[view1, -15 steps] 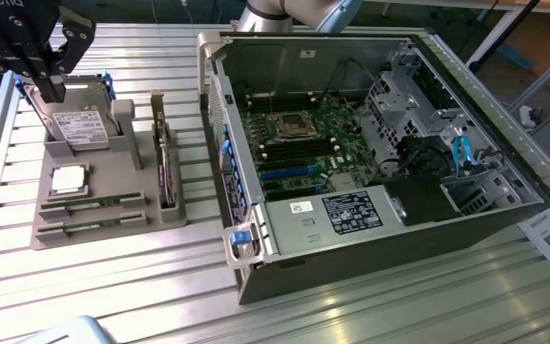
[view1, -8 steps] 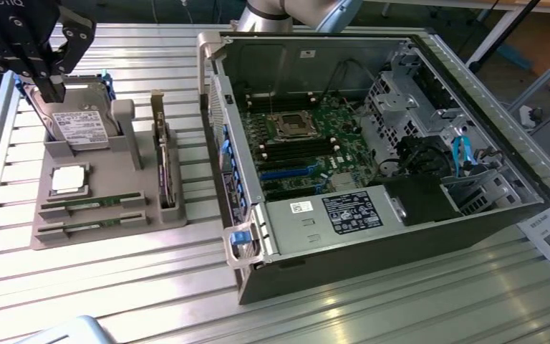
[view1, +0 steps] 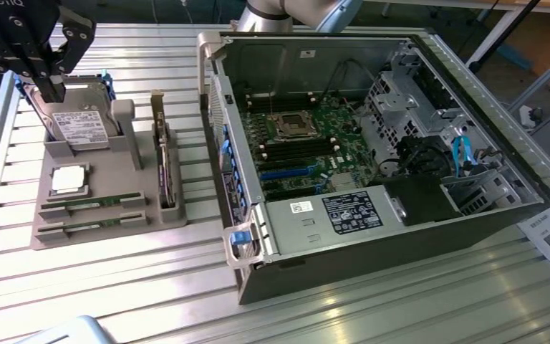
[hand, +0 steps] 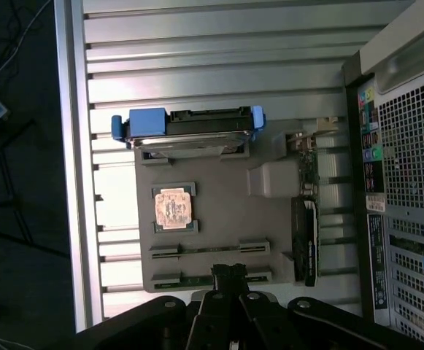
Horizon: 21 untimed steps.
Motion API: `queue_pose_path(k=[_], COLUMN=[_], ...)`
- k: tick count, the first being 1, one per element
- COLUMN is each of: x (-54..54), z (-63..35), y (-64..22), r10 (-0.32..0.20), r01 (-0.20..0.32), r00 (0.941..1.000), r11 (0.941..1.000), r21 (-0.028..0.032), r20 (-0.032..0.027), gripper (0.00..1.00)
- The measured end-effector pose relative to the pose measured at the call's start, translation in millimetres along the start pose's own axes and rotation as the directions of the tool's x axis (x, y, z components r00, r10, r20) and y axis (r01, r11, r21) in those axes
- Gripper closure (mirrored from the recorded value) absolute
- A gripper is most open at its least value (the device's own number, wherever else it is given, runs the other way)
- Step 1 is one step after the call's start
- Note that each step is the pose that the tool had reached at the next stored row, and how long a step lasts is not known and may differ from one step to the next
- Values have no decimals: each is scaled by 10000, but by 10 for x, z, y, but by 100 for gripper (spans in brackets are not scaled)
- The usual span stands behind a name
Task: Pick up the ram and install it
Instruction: 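Pick up the ram and move it above insertion slot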
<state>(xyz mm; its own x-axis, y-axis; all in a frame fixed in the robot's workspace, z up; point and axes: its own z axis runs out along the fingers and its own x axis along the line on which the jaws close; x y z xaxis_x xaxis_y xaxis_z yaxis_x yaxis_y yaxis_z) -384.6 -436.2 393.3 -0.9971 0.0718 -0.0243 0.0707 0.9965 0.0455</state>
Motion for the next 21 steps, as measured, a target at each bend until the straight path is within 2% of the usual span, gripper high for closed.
queue_pose_path(k=[6,10,21], x=[0,-1,-1], z=[0,0,0], y=[-5,-10,-19], r10=[-170,-490,-1442], r01=[170,490,1442], r00=[9999,9988,9895], r11=[9999,9988,9895], r21=[-4,-12,-40], r20=[-7,-21,-62], gripper=[90,90,90])
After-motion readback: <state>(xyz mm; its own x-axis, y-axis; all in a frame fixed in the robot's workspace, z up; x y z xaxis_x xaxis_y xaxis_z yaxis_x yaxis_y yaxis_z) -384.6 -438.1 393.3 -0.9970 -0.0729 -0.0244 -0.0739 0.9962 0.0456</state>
